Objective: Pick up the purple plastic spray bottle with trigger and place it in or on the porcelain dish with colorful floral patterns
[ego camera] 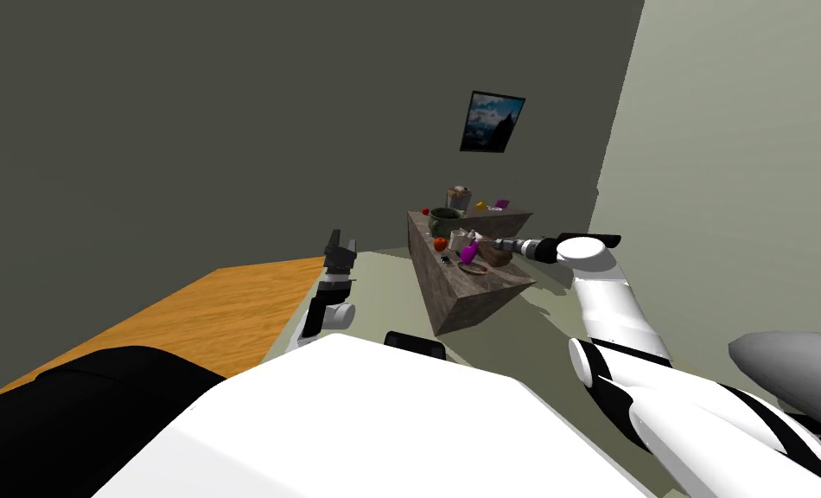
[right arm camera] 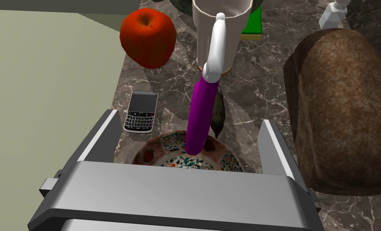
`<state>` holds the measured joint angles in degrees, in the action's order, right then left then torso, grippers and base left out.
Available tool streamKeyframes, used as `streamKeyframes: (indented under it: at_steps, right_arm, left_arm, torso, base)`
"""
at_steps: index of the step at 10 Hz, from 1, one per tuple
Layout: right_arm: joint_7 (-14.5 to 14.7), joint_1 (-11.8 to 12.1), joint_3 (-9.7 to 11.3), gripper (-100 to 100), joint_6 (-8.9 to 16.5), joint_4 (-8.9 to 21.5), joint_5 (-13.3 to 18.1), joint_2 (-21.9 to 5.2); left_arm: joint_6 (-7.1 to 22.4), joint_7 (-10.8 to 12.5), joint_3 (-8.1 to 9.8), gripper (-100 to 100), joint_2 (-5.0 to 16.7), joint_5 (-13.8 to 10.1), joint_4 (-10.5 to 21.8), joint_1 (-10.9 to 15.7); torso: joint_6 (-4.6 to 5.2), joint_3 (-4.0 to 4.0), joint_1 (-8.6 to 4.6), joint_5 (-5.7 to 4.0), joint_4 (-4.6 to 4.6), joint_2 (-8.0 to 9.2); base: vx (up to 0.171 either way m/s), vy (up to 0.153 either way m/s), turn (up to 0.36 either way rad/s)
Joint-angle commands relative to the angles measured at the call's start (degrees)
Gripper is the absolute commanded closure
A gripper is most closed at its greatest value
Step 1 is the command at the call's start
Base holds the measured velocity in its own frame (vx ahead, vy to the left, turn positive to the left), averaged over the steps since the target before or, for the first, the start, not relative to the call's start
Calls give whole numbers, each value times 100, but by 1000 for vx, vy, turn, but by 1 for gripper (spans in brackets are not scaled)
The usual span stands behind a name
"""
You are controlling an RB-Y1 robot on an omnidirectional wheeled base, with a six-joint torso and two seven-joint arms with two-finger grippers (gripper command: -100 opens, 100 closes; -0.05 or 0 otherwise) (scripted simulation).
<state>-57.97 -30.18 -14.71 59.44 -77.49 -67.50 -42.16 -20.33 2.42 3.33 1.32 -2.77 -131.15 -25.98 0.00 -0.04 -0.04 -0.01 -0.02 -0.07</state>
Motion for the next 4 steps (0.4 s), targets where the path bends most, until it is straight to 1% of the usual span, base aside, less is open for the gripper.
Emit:
streamKeyframes:
  at_steps: [1,4]
  right_arm:
    - [0,0,0,0,0,0,0,0]
    - [0,0,0,0,0,0,0,0]
  left_arm:
    - [0,0,0,0,0,0,0,0]
    - [0,0,0,0,0,0,0,0]
  torso:
    - [0,0,0,0,0,0]
    - [0,-1,0,0,0,-2]
  base:
    - [0,0,0]
    - [0,0,0]
